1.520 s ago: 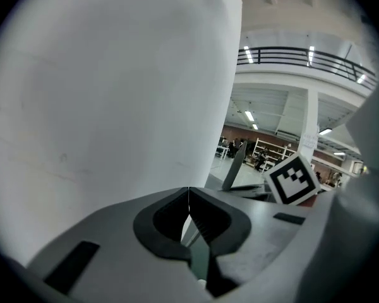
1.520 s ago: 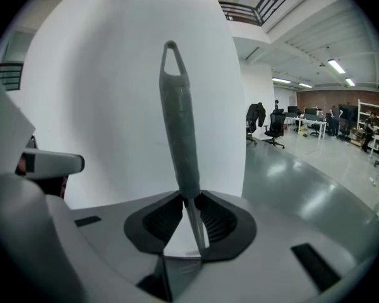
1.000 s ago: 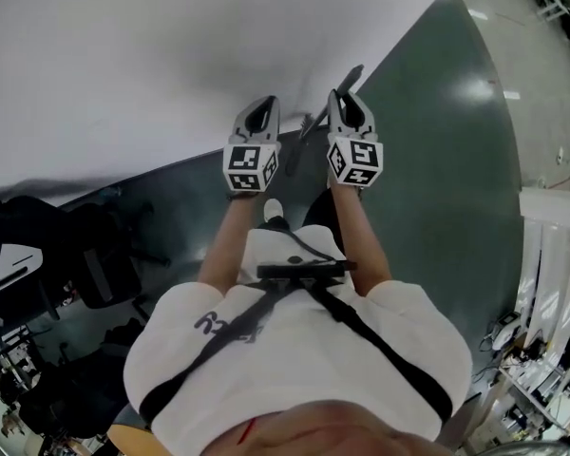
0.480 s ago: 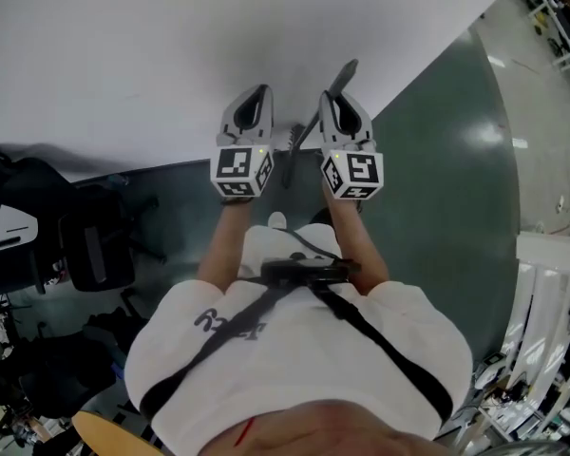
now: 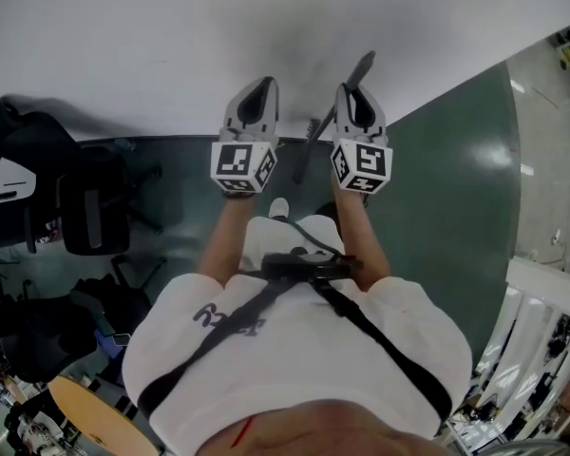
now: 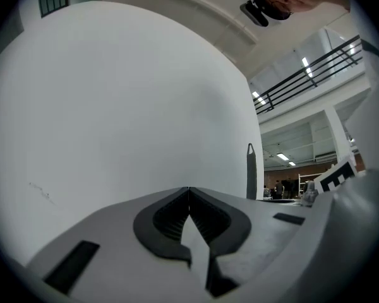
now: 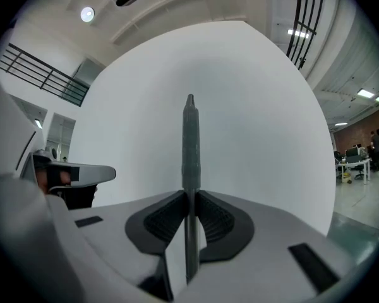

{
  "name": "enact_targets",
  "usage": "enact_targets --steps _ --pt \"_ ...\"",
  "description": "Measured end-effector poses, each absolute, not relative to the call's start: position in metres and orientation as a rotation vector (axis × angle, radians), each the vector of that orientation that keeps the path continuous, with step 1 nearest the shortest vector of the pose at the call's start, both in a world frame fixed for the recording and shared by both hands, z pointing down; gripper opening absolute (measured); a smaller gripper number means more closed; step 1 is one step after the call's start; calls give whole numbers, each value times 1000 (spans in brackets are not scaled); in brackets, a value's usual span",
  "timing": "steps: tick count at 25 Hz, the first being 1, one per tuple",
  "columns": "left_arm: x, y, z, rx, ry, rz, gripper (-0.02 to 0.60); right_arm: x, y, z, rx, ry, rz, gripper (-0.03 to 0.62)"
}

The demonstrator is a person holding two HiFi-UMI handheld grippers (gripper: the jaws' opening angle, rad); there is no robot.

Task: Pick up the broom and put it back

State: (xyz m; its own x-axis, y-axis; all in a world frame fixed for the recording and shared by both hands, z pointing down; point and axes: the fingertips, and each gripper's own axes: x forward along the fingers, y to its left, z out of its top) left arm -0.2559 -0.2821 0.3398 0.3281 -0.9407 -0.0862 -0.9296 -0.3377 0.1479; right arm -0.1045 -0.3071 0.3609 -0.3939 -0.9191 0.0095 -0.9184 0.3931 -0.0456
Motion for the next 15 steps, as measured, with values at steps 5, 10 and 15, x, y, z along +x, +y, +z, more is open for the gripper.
enact_targets --steps 5,10,15 --pt "-261 -283 376 2434 -1741 -189 12 -98 -306 390 -1797 2606 -112 78" --pt "-244 -285 402 2430 -1669 -126 12 -81 -305 423 -1889 2601 -188 78" --pt "-226 -288 428 2424 -1611 -53 12 -53 -305 459 -2008 2561 -285 78"
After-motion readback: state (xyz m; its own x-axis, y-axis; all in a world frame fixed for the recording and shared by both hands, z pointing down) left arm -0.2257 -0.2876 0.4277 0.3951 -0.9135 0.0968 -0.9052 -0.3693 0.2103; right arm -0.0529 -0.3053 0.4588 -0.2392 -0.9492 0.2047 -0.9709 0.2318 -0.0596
